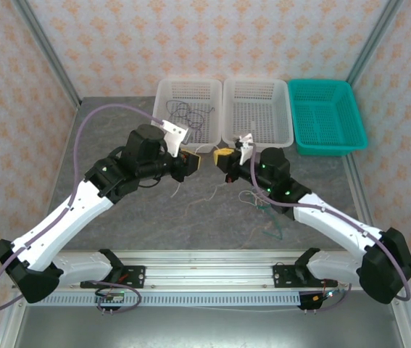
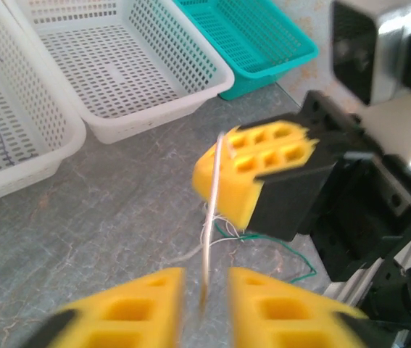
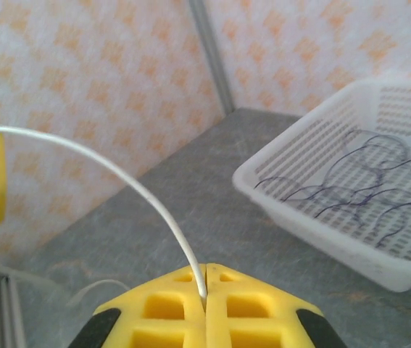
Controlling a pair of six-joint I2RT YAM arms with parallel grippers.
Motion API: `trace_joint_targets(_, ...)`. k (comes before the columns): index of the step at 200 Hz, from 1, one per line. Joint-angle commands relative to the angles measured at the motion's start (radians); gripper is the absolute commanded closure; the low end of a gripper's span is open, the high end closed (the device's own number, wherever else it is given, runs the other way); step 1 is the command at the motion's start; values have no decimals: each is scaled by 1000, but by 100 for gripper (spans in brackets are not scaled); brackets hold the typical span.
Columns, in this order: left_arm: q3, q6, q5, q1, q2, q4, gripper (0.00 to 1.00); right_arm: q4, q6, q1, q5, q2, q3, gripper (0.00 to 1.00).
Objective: Untangle the cables
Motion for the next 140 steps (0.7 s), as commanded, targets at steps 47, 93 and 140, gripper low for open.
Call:
trace_joint_targets(47,61,59,-39,-6,-126,-39,41,-226,183,-143,390,89,373,100)
trace_joint_targets(93,-58,44,54,-8,-256,76,38,-270,213,-298,445,348,640,100)
trace_joint_targets(140,-106,19,72,-8,-326,88,32,-383,132,-328,500,653,887,100)
